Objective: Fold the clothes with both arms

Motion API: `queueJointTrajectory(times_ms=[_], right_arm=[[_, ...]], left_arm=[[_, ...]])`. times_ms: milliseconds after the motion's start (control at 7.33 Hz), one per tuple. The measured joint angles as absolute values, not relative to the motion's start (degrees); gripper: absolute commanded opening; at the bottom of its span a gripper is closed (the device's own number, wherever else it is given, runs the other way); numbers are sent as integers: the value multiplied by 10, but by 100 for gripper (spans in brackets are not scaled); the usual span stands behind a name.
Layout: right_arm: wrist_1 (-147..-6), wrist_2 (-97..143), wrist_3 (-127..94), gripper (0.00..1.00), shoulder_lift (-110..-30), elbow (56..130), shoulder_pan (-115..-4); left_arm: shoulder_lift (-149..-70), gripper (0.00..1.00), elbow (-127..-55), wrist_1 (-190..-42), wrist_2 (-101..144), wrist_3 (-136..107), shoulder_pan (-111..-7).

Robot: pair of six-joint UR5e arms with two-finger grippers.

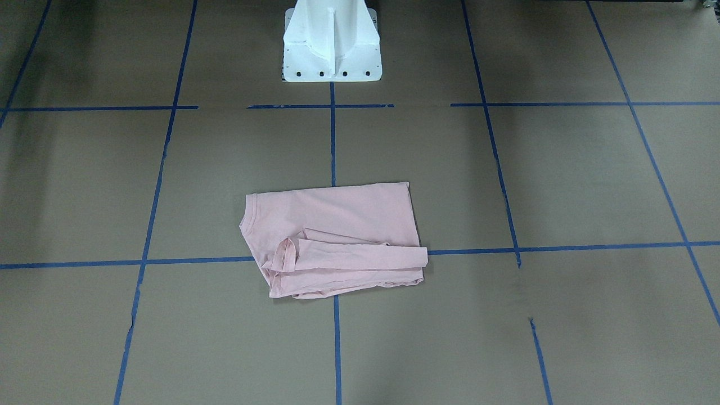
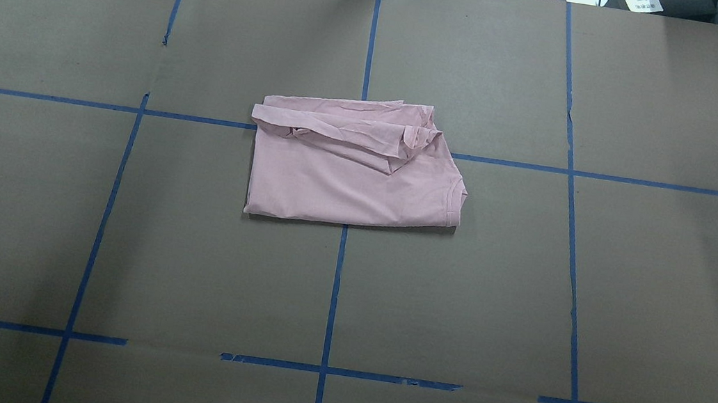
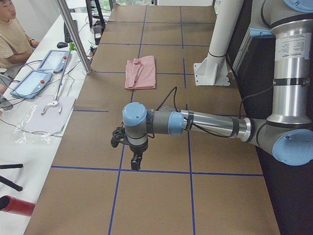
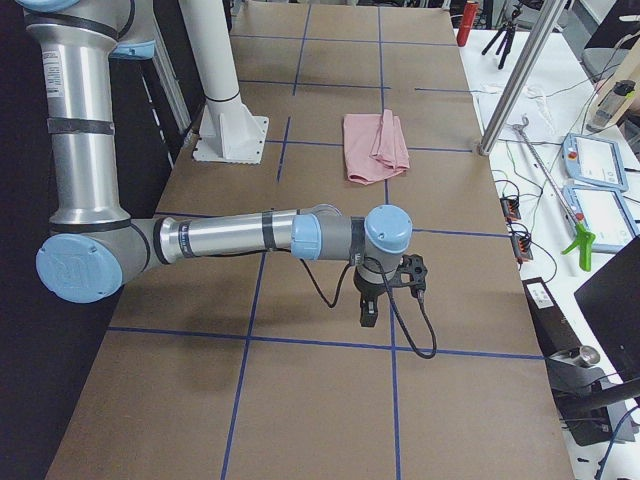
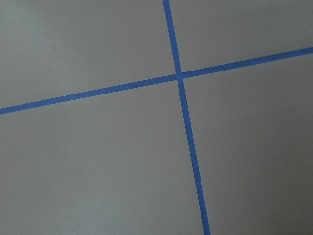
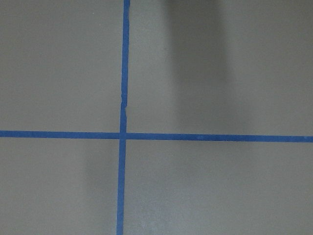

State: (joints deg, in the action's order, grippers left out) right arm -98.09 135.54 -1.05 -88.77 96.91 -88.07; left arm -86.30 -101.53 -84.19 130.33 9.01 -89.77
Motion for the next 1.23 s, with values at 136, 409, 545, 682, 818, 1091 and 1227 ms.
queueJointTrajectory(times_ms=[136,409,545,682,818,1091,1227], right_arm=[[-981,1355,-11,100,-888,969,-881],[-981,1355,-11,100,-888,968,-881],[-981,1355,-11,100,-888,968,-881],[-981,1355,-12,100,-888,967,-881],[-981,1355,-12,100,-889,967,-881],[-981,1355,-12,100,-890,967,-881],[-981,1355,-12,100,-890,968,-881]], left_arm=[[-863,100,-1016,-842,1304,90,-898],[-863,100,-1018,-843,1305,90,-898],[-863,100,-1020,-843,1305,91,-898],[-863,100,-1022,-844,1305,91,-898],[-863,100,-1025,-844,1304,91,-898],[-863,100,-1028,-844,1301,90,-897],[-864,100,-1028,-843,1300,90,-897]])
